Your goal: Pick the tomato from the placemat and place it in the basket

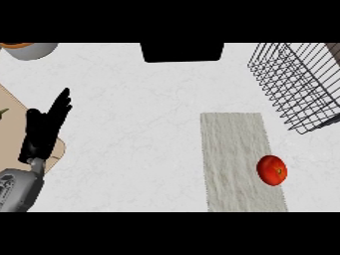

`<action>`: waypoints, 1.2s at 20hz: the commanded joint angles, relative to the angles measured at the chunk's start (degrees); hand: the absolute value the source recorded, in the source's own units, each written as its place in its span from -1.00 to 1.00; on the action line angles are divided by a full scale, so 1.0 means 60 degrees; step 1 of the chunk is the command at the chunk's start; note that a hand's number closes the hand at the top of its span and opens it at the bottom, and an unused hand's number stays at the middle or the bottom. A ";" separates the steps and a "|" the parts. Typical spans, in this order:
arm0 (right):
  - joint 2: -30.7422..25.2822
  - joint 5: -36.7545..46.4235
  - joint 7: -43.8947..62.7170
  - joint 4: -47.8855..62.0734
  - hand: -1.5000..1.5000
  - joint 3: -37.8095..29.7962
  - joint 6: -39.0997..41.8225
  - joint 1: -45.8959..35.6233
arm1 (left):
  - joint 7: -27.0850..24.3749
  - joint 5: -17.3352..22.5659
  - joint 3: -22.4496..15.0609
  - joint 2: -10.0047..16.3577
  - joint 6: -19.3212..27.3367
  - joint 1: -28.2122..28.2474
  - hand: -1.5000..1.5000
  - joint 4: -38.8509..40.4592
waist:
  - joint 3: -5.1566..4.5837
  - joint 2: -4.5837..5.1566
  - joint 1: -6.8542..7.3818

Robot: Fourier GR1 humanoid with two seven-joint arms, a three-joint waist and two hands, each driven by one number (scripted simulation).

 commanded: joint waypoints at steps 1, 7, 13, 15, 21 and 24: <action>-0.1387 0.1806 -0.1872 0.0810 -1.00 -0.1224 0.1105 0.0174 | 0.0189 -0.0027 -0.0070 0.0098 -0.0127 0.0047 0.00 -0.0129 | 0.0003 0.0032 0.0161; -0.3374 0.3785 -0.2732 0.0669 -1.00 -0.0562 0.1456 0.0838 | 0.0357 -0.0012 -0.0098 -0.0057 -0.0067 -0.0169 0.00 -0.0243 | 0.0020 0.0041 0.0322; -0.3991 0.4803 -0.4591 0.0995 -1.00 0.0322 0.0615 0.1513 | 0.0503 -0.0132 -0.0133 -0.0077 -0.0022 -0.0169 0.00 -0.0229 | -0.0001 0.0025 0.0303; -0.4209 0.4989 -0.5134 0.1513 -1.00 0.0501 0.0239 0.1590 | 0.0685 -0.0400 -0.0378 -0.0348 0.0292 -0.0381 0.00 -0.0382 | 0.0011 0.0029 0.0306; -0.4114 0.5219 -0.6020 0.2483 -1.00 0.1263 -0.0994 0.1630 | 0.0189 -0.0348 -0.0250 -0.0216 0.0064 0.0278 0.00 -0.0429 | -0.0022 0.0016 0.0449; -0.3957 0.5103 -0.6332 0.3564 -1.00 0.1500 -0.1405 0.1220 | 0.0574 -0.0398 -0.0397 -0.0493 0.0150 -0.0163 0.00 -0.0431 | -0.0006 0.0055 0.0477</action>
